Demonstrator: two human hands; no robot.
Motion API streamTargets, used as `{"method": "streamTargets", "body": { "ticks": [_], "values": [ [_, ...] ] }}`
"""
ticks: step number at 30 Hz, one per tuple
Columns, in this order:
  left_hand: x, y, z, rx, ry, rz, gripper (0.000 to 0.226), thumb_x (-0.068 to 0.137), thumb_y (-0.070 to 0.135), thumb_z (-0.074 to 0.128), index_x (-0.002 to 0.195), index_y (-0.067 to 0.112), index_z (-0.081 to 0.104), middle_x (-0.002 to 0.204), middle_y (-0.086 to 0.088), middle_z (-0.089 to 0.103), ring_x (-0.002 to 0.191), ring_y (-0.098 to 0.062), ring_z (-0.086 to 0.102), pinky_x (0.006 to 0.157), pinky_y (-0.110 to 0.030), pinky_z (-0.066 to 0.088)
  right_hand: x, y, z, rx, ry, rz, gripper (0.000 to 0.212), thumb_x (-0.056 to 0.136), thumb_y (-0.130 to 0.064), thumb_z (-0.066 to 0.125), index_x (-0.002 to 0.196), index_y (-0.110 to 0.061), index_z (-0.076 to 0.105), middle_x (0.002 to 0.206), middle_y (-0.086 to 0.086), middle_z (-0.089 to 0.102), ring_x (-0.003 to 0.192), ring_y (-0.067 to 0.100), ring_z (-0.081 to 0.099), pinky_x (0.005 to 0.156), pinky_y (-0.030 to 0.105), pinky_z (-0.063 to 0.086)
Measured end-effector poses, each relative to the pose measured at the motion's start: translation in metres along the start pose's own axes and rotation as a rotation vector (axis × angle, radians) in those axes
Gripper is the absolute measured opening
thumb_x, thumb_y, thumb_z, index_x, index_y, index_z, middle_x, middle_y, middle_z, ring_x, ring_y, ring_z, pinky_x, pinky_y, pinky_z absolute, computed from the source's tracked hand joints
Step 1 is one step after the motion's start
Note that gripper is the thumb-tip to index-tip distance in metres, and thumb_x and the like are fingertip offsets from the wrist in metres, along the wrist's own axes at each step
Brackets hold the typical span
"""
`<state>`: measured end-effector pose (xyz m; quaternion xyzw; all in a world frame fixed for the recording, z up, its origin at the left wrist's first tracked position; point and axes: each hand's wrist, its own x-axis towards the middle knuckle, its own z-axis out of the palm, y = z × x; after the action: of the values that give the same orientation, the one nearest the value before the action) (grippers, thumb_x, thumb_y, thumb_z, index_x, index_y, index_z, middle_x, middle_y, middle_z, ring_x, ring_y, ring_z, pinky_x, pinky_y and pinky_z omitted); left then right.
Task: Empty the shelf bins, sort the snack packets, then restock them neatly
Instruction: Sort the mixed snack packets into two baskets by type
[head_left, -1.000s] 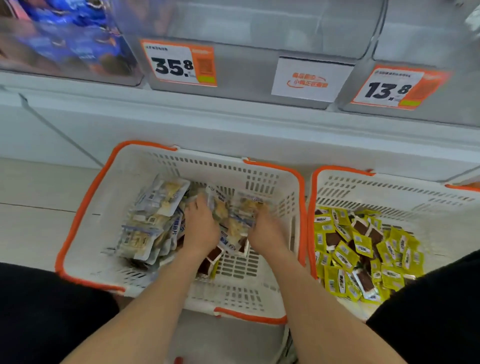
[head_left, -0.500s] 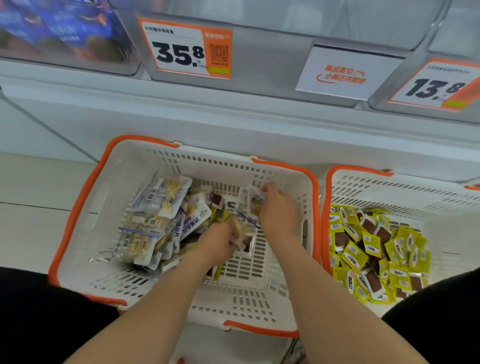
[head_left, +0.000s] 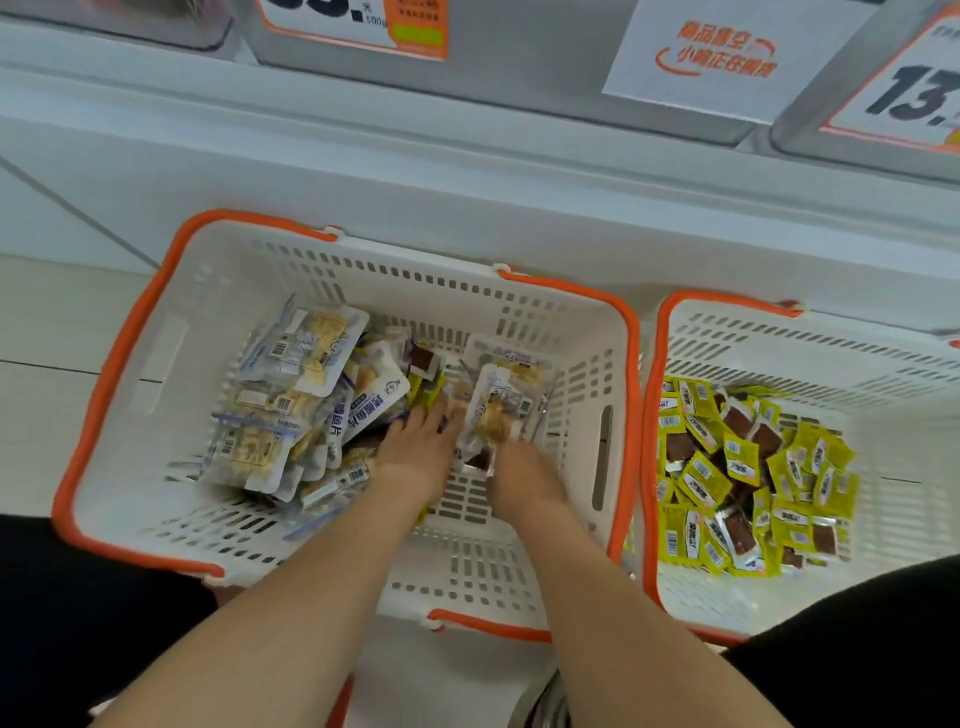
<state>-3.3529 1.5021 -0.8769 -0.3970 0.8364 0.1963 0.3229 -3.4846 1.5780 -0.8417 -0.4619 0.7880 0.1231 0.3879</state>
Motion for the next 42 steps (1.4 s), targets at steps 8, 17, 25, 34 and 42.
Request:
{"method": "streamTargets", "body": {
  "ticks": [8,17,25,34,42],
  "values": [
    [-0.005,0.004,-0.006,0.016,0.236,-0.088,0.059,0.088,0.0,0.068,0.144,0.011,0.052,0.146,-0.013,0.044,0.134,-0.031,0.045,0.105,-0.041,0.044,0.032,-0.01,0.037,0.352,0.16,0.136,0.119,0.089,-0.026,0.081,0.162,-0.044,-0.012,0.164,0.022,0.004,0.141,0.046,0.038,0.102,0.045,0.049],
    [-0.013,-0.008,0.016,0.256,0.12,-0.016,0.052,0.099,0.013,0.059,0.146,0.009,0.038,0.148,-0.015,0.044,0.132,-0.033,0.053,0.111,-0.041,0.033,0.041,-0.003,0.047,0.066,0.363,-0.022,0.073,0.084,-0.007,0.08,0.142,-0.019,0.038,0.131,0.01,0.06,0.117,0.034,0.056,0.089,0.041,0.047],
    [-0.005,-0.022,0.018,0.249,0.141,0.12,0.055,0.086,0.03,0.075,0.134,0.015,0.051,0.127,-0.006,0.059,0.107,-0.028,0.066,0.106,-0.041,0.035,0.037,0.001,0.043,0.214,0.272,0.03,0.06,0.088,-0.013,0.074,0.137,-0.015,0.039,0.121,0.013,0.061,0.103,0.032,0.064,0.077,0.042,0.057],
    [0.002,-0.03,0.013,-0.179,0.156,0.061,0.024,0.098,0.037,0.067,0.114,0.02,0.065,0.102,-0.006,0.073,0.101,-0.031,0.068,0.088,-0.044,0.056,0.048,-0.005,0.043,-0.01,0.353,0.055,0.046,0.09,-0.022,0.076,0.127,-0.016,0.051,0.12,0.005,0.068,0.112,0.027,0.064,0.093,0.038,0.042],
    [-0.012,-0.013,0.008,-0.44,0.318,0.046,0.029,0.102,0.019,0.063,0.114,0.022,0.037,0.115,-0.007,0.065,0.093,-0.024,0.068,0.081,-0.042,0.057,0.033,-0.012,0.031,-0.062,0.023,0.09,0.049,0.079,-0.027,0.083,0.119,-0.015,0.058,0.111,0.006,0.067,0.102,0.027,0.067,0.08,0.035,0.052]
  ]
}}
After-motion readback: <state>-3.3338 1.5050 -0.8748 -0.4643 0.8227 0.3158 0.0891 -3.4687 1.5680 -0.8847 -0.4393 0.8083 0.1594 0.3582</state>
